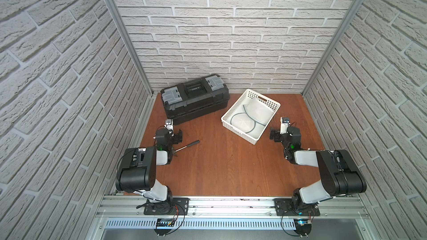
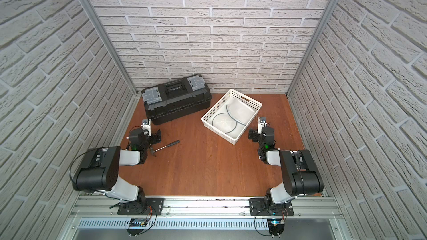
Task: Turn the laundry bag inside out
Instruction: Pick up the laundry bag and place it in the bin.
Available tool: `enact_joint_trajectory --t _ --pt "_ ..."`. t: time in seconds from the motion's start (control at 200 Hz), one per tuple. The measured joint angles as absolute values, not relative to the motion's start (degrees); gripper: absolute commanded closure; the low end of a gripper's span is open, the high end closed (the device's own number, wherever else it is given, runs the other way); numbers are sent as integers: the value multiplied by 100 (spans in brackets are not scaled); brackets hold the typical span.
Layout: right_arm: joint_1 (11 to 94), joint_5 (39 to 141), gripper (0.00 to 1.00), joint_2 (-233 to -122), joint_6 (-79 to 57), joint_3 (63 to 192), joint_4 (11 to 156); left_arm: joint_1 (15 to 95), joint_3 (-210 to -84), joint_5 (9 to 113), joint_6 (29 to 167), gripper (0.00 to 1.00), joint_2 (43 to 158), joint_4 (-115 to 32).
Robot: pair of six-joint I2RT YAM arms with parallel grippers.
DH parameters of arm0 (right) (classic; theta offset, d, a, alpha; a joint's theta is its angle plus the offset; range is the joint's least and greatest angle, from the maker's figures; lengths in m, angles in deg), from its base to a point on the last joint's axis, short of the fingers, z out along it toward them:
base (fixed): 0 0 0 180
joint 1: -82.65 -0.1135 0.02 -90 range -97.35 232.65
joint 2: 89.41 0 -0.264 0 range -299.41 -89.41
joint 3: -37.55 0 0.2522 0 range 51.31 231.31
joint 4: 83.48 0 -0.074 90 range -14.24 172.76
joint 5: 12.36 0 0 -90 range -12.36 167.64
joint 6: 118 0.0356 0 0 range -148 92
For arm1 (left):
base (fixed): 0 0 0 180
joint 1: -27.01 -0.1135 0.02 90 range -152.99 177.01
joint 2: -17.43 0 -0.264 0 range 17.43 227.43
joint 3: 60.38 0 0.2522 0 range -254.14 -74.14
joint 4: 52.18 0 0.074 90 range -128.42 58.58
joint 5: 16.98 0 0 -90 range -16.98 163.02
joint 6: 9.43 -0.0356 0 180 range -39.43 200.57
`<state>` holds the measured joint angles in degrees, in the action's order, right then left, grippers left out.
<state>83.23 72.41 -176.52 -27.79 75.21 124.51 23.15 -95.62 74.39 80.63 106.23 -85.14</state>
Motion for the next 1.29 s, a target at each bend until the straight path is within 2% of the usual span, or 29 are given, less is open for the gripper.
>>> enact_joint_trajectory --t 0.37,0.485,0.68,0.78,0.86,0.955,0.99,1.105,1.175,1.23,1.295 --pt "8325 7236 1 -17370 -2768 7519 12259 2315 -9562 7421 8060 2 10535 -8441" --pt "8325 7359 1 -16688 -2786 7508 11946 2344 -9562 7504 8060 2 10166 -8267" --pt "8330 7411 1 -14804 -2394 7560 11317 2462 -9557 8012 8126 2 8846 -7674" --pt "8330 6808 2 -14382 -1461 8349 9837 2479 -9581 8353 8240 2 8142 -7244" --pt "8365 6371 2 -14496 -910 9167 8720 2468 -9835 8720 8495 2 7729 -6498" --pt "8395 6325 0 -14845 -681 9888 7857 2400 -10416 9155 8867 2 7563 -5510" --pt "8395 6347 2 -14985 -633 10058 7638 2355 -10593 9273 8989 2 7519 -5274" --pt "8391 6742 18 -15569 -740 10594 6939 2184 -10849 9365 9402 2 7219 -4708" --pt "8376 7162 31 -16142 -948 11221 6377 2129 -10882 9292 9627 2 7025 -4387" --pt "8341 7409 35 -16590 -1114 11741 6063 2112 -10949 9168 9774 2 6926 -4094" --pt "8258 7630 35 -17119 -1343 12393 5676 2105 -11140 9008 9953 2 6902 -3687"
